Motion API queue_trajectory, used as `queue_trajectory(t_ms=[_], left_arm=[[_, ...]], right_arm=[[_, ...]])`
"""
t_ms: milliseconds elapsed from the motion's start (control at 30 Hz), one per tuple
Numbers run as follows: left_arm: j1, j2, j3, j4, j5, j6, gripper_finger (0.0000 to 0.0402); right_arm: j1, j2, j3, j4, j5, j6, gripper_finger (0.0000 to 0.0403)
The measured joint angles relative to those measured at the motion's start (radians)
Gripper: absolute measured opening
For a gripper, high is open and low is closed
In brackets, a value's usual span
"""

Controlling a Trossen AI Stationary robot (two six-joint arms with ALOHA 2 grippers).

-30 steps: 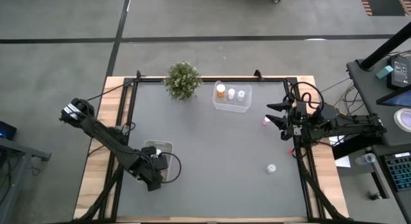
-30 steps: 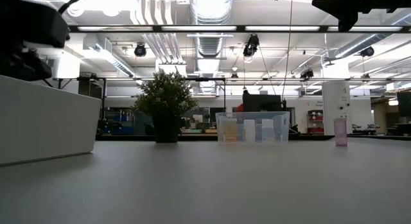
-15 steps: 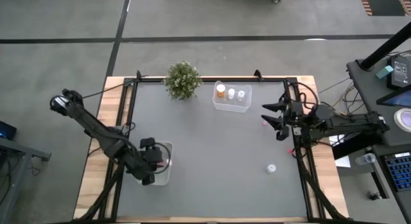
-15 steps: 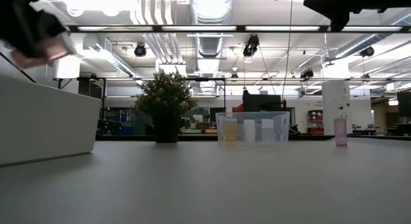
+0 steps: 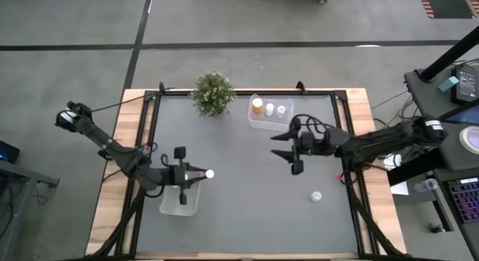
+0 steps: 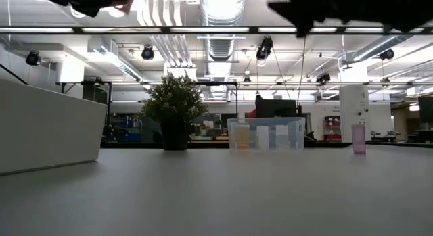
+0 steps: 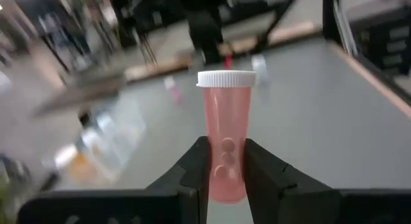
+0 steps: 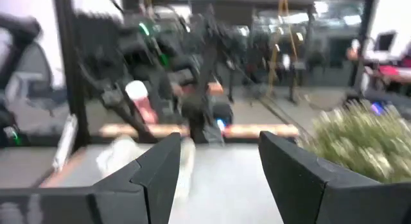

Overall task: Pick and place medicine bottles into bin by pill shape (circle, oval)
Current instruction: Put the pink tablet bottle into the gray bin

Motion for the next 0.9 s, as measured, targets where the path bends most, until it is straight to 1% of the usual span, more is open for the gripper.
queue_trajectory(t_ms=[67,133,233,333,433,533,633,800,900], left_arm=[[0.024,-0.001,-0.066,0.185,0.0,0.103,0.0054],[0.044,0.0,-0.118,0.341,0.001,0.169,0.0054],[0.064,0.0,-0.175,0.467,0.001,0.219,0.0054],[0.074,-0.004,-0.191,0.48,0.002,0.234,0.0054],[0.077,-0.005,-0.194,0.481,0.004,0.251,0.0054],[0.077,-0.01,-0.195,0.475,-0.002,0.274,0.0054],[0.077,-0.023,-0.196,0.475,-0.026,0.302,0.0054],[0.077,-0.059,-0.209,0.464,-0.056,0.334,0.0054],[0.077,-0.097,-0.232,0.462,-0.058,0.337,0.0054]], right_arm=[[0.0,0.079,0.057,0.07,-0.016,-0.013,0.0205],[0.0,0.155,0.112,0.058,-0.022,-0.024,0.0206],[0.0,0.265,0.203,0.029,-0.049,-0.051,0.0205],[0.0,0.357,0.316,0.047,-0.118,-0.06,0.0205],[0.001,0.443,0.418,0.031,-0.134,-0.062,0.0205],[0.0,0.514,0.512,-0.043,-0.141,-0.081,0.0206],[0.0,0.564,0.606,-0.103,-0.187,-0.087,0.0205],[0.002,0.646,0.757,-0.239,-0.186,-0.059,0.0206],[0.003,0.674,0.855,-0.37,-0.184,-0.075,0.0206]])
